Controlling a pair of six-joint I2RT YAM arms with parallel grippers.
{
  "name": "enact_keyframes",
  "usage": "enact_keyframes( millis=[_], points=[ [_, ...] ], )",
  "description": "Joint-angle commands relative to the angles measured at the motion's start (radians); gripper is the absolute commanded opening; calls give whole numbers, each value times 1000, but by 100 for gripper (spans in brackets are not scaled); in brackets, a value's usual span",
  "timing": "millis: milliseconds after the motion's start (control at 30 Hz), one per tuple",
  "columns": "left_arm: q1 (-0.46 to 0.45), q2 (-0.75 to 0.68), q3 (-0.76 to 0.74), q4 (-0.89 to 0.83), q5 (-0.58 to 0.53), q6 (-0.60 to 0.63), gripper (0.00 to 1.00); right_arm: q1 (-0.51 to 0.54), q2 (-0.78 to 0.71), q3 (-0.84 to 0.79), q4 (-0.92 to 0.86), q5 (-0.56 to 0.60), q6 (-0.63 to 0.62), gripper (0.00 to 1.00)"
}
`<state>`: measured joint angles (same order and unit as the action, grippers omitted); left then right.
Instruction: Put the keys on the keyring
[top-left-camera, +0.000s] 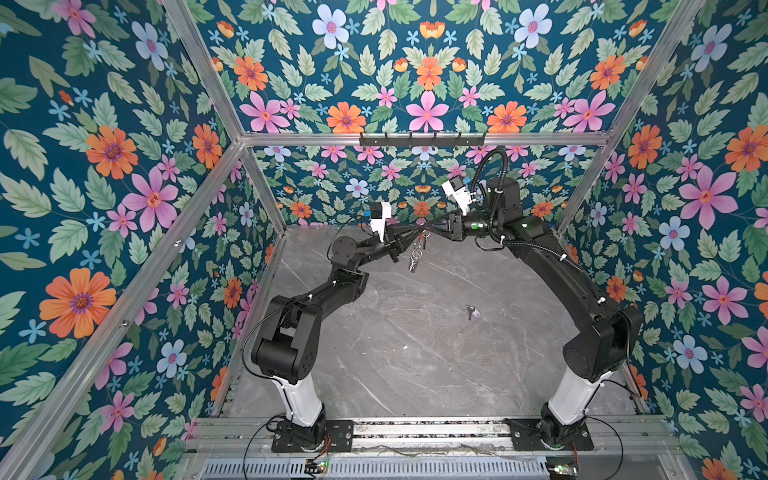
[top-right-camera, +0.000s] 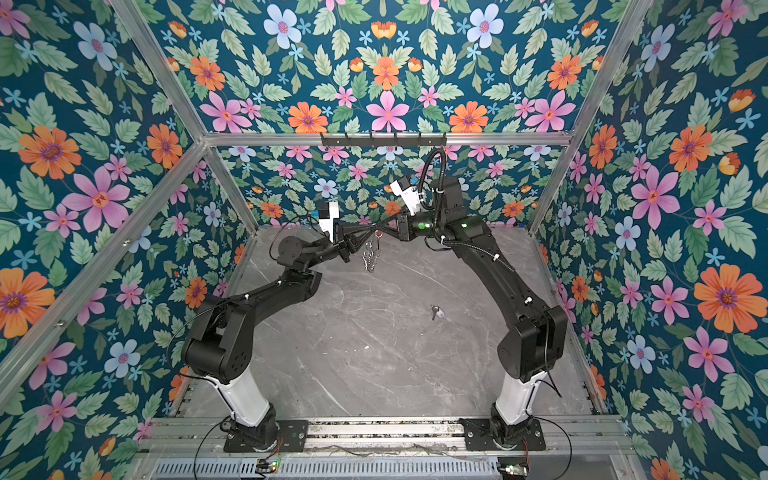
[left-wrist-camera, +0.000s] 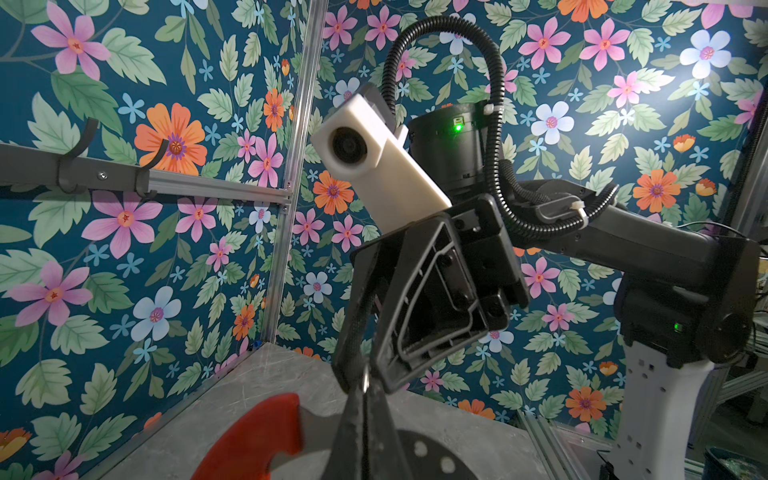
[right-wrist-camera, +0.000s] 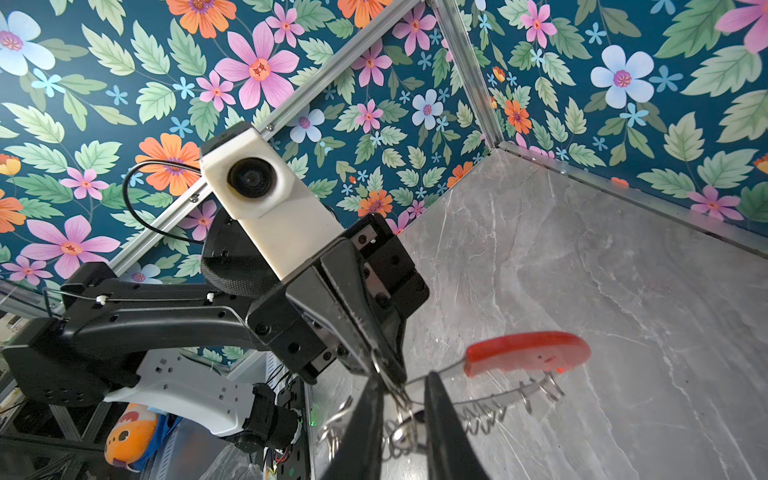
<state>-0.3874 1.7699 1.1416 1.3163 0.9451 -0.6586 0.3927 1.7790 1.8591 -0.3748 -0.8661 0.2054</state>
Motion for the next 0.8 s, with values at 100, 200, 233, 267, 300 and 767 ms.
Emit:
enact_keyframes(
  millis=[100,200,233,267,300,767],
  points=[
    [-1,-9,12,47,3,-10,0,1,-4,-1,17,-11,-1,20],
    [-1,-9,13,45,3,-10,0,1,-4,-1,25,-12,3,18],
    [-1,-9,13,44,3,-10,0,1,-4,-1,27,-13,3,15],
    [-1,-9,12,45,3,-10,0,1,-3,0,28,-13,5,12],
    [-1,-9,12,43,4,-10,0,1,-4,2,30,-13,6,8],
    [2,-7,-22,-30,28,108,33,8,4,31,-89,103,-119,0]
  ],
)
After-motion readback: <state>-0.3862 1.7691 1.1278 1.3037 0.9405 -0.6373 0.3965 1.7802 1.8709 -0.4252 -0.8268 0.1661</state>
